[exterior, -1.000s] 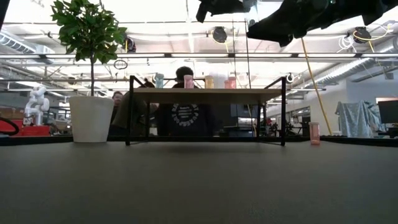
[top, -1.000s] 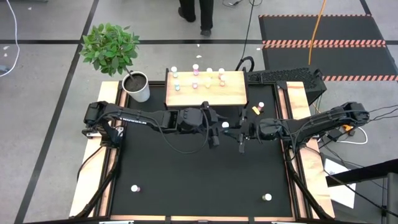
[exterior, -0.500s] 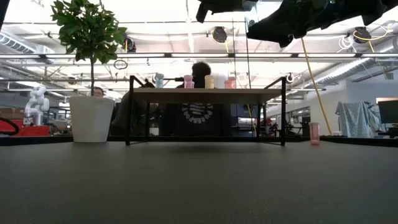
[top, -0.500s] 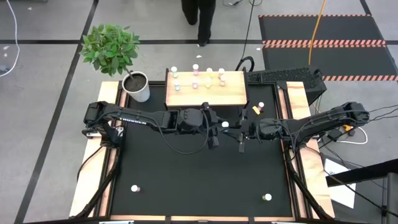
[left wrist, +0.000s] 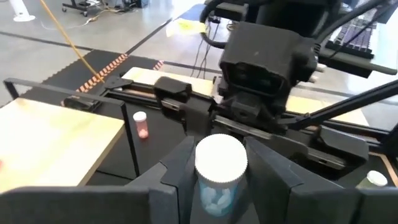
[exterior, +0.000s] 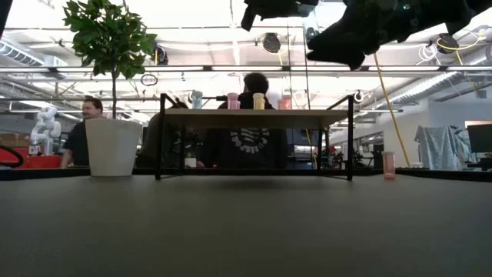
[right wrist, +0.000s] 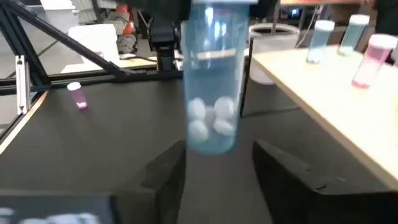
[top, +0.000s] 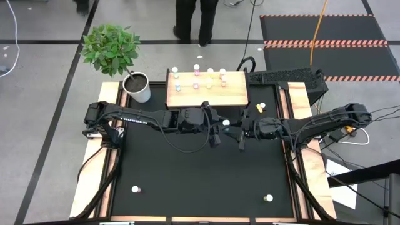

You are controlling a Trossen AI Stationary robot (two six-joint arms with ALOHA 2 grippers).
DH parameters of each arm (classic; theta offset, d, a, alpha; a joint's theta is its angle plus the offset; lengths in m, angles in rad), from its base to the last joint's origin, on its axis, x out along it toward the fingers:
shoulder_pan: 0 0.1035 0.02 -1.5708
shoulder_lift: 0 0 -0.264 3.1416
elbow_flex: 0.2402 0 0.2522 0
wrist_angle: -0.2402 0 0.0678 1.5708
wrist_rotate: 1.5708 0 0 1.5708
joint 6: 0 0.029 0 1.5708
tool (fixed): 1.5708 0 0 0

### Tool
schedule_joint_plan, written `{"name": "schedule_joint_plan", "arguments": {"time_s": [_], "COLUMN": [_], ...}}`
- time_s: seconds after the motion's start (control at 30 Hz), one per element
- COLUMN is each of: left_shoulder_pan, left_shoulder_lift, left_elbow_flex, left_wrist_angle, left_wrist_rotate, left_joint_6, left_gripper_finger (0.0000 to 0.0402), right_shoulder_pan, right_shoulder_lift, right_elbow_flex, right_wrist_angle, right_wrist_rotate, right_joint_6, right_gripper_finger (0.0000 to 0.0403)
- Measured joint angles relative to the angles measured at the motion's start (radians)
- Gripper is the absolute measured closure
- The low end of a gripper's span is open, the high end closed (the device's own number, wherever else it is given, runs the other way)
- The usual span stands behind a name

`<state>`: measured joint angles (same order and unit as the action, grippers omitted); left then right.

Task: Pick and place medicine bottles onto shelf by color
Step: Put the blue pill bottle on the shelf aligned with the other blue pill bottles

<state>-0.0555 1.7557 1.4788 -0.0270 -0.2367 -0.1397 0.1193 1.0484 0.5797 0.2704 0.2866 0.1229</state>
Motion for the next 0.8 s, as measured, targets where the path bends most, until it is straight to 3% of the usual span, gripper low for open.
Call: {"name": "schedule_joint_plan", "arguments": {"time_s": [0.23,0.5,0.67,0.8], "left_shoulder_pan": [0.033,0.108,0.187,0.248], "left_shoulder_lift": [-0.071,-0.257,-0.358,-0.434], "left_elbow_flex": [0.000,-0.004,-0.170,-0.384], "left_wrist_angle": [-0.147,-0.472,-0.498,-0.354], "left_wrist_rotate": [-0.115,-0.353,-0.403,-0.387], "left_joint_6": [-0.030,-0.069,-0.127,-0.165], "left_gripper_finger": [0.0280,0.0280,0.0280,0.0279], "right_shoulder_pan": [-0.002,-0.002,-0.003,-0.003], "right_shoulder_lift": [-0.044,-0.105,-0.106,-0.106], "right_elbow_flex": [0.000,-0.001,-0.001,0.000], "right_wrist_angle": [-0.086,-0.121,-0.125,-0.128], "right_wrist_rotate": [0.002,0.032,0.032,0.033], "right_joint_6": [0.072,0.075,0.077,0.088], "right_gripper_finger": [0.0143,0.0131,0.0136,0.0137]}}
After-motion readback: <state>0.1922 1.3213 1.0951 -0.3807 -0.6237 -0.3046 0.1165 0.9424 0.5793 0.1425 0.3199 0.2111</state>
